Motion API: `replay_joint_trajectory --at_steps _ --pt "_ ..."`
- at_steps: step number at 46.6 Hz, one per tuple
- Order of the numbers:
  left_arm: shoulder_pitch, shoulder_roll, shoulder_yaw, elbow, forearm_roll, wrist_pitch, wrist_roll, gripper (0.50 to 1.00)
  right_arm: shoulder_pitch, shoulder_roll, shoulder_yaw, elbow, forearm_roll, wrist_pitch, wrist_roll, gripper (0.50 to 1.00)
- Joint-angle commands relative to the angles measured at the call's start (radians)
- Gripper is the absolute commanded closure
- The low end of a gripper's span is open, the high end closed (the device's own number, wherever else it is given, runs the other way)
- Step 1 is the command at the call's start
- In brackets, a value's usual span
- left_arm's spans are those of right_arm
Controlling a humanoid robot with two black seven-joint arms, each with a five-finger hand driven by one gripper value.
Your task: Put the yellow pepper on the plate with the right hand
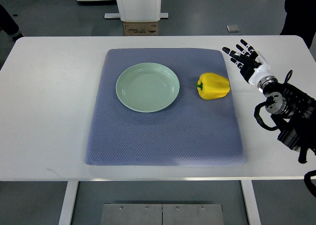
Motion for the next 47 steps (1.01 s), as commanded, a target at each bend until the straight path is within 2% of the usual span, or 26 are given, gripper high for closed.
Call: replay_joint_trajectory --at_steps 1,47 --pt "0.001 0.0 0.0 0.0 0.0 0.0 0.0 0.5 0.0 0.0 0.0 0.0 0.0 0.0 0.0 0.5" --pt "0.001 0.0 0.0 0.0 0.0 0.0 0.0 0.5 -0.025 0.009 -0.002 -0.003 0.0 -0.012 0.006 0.5"
